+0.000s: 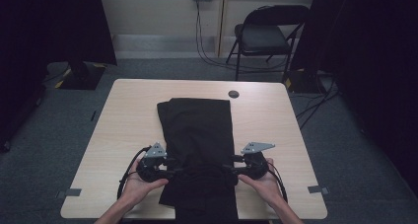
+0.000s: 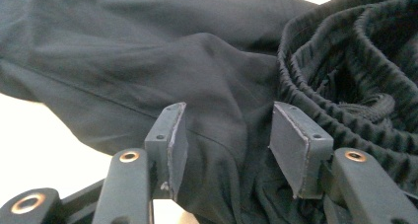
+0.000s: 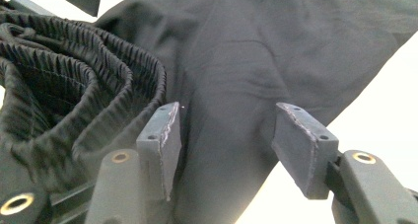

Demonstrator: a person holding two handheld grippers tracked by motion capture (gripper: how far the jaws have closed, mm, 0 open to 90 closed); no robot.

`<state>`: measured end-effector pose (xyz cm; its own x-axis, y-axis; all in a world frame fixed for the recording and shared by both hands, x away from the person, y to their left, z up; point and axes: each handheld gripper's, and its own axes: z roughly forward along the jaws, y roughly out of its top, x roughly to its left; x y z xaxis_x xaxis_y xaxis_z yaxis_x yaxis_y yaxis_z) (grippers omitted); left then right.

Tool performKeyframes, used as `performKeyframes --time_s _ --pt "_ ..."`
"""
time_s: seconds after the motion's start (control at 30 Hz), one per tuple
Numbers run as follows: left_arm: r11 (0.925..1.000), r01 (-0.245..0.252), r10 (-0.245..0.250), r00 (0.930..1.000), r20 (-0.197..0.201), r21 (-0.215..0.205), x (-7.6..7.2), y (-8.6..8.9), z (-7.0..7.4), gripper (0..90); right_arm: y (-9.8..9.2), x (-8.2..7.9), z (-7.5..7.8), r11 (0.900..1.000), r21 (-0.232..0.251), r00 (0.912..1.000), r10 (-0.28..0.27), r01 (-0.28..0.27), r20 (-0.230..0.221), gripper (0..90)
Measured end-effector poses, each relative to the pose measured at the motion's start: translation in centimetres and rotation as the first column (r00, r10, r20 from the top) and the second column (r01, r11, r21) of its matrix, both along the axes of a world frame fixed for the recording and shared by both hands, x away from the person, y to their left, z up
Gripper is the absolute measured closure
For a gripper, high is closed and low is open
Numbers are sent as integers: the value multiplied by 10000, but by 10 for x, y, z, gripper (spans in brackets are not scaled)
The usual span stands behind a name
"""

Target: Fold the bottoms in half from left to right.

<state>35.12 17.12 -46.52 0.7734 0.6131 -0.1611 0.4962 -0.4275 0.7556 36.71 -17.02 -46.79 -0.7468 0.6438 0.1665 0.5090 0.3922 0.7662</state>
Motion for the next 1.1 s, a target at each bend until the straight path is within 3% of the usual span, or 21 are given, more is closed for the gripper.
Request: performKeyframes --time_s 0.2,0.37,0.47,0.53,0.57,0.6,0.63,0.73,0.77,0.87,0.9,0.97,1.0,1.03,1.1 --pt "9990 -437 437 9990 -75 -6 7 1 -3 465 2 -6 -1 9994 -67 9994 340 -341 -91 430" --pt "9996 237 -233 9993 -303 134 -1 -8 -5 457 4 -9 1 9987 -12 9986 515 -515 -80 423" --pt "9994 337 -334 9991 -242 107 -7 -10 -1 437 5 -10 2 9982 114 9982 596 -595 -98 421" --pt "9984 560 -556 9978 -350 111 -14 -12 1 426 7 -12 4 9975 165 9976 694 -693 -67 420" --pt "9951 968 -959 9945 -413 203 -22 -15 -1 419 12 -15 6 9964 163 9965 835 -835 4 420" --pt "9951 968 -959 9945 -413 203 -22 -15 -1 419 12 -15 6 9964 163 9965 835 -835 4 420" --pt "9914 1294 -1284 9909 -403 210 -24 -18 -1 419 19 -18 10 9945 273 9948 1010 -1012 105 420" --pt "9919 1265 -1261 9913 -366 87 -21 -18 -1 422 28 -21 11 9924 306 9927 1185 -1191 219 420" --pt "9942 1070 -1066 9932 -458 57 -16 -17 -4 433 40 -26 10 9867 341 9871 1583 -1591 247 419" --pt "9948 988 -972 9936 -577 258 -12 -16 -8 434 49 -32 6 9800 229 9802 1975 -1978 146 416" --pt "9946 974 -947 9930 -706 361 -11 -18 -12 435 59 -39 -1 9694 52 9693 2455 -2454 -158 415" --pt "9936 994 -952 9925 -765 534 -11 -21 -16 435 61 -41 -4 9682 -123 9680 2495 -2499 -251 415" --pt "9920 1022 -959 9919 -830 747 -11 -23 -19 429 65 -42 -12 9648 -428 9654 2578 -2594 -406 414" --pt "9916 956 -886 9928 -803 867 -10 -26 -22 425 66 -42 -16 9633 -440 9634 2623 -2648 -550 411" --pt "9916 799 -751 9959 -500 1016 -9 -30 -23 424 68 -39 -24 9650 -359 9639 2567 -2596 -714 395"
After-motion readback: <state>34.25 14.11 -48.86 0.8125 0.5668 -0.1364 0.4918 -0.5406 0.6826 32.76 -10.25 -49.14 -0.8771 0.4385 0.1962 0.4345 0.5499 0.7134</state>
